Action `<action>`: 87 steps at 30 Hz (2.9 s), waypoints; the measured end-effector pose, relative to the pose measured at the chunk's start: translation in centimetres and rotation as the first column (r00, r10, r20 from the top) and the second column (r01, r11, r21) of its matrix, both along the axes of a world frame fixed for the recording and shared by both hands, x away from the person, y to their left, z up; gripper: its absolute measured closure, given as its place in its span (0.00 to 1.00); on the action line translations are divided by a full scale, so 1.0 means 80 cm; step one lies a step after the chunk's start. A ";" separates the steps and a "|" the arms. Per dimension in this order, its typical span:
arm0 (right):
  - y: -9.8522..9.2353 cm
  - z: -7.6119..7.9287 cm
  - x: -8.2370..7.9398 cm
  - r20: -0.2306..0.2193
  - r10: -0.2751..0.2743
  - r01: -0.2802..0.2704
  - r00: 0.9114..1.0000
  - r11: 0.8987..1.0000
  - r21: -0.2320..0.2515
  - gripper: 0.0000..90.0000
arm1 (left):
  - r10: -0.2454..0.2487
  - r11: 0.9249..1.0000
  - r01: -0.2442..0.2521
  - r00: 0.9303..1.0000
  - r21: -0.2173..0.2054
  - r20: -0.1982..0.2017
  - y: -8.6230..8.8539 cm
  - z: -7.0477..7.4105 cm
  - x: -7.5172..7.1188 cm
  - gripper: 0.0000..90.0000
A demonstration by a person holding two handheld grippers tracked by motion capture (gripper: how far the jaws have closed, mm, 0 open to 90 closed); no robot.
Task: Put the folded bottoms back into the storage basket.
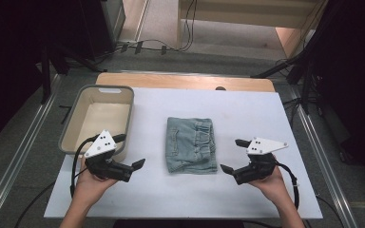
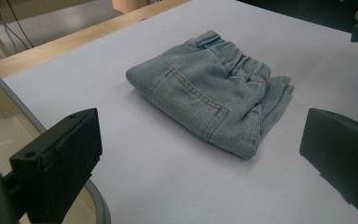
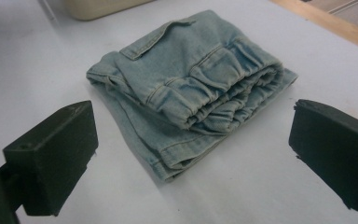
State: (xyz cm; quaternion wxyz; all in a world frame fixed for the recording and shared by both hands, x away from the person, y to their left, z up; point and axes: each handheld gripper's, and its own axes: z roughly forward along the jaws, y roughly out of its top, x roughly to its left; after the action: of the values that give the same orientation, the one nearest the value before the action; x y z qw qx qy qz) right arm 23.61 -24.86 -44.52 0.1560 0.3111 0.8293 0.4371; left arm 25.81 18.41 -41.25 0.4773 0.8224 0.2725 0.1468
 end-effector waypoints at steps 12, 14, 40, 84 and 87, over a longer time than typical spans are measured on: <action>0.023 -0.022 0.004 -0.057 0.063 -0.067 0.996 0.995 -0.080 0.09 | -0.004 1.000 0.004 1.000 -0.003 -0.012 0.000 -0.001 0.001 0.00; 0.025 -0.023 0.005 -0.070 0.069 -0.074 0.995 0.994 -0.077 0.10 | -0.004 1.000 0.004 1.000 -0.005 -0.013 0.001 -0.002 0.001 0.00; 0.059 -0.059 0.011 -0.097 0.055 -0.079 0.994 0.960 -0.269 0.49 | 0.004 1.000 -0.004 1.000 -0.004 -0.026 -0.001 -0.005 0.002 0.00; 0.066 -0.073 0.016 -0.086 0.055 -0.082 0.995 0.931 -0.356 0.81 | -0.057 0.998 0.058 0.997 0.022 -0.055 -0.057 -0.013 0.017 0.00; 0.066 -0.073 0.017 -0.085 0.066 -0.092 0.994 0.932 -0.350 0.81 | -0.054 0.998 0.056 0.997 0.020 -0.057 -0.063 -0.013 0.020 0.00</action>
State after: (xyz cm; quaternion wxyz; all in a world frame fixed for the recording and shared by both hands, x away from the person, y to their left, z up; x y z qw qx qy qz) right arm 24.95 -19.60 -50.38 0.1618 0.2597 0.9113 0.2754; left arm 27.38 13.39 -42.29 0.4641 0.8387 0.2616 0.1131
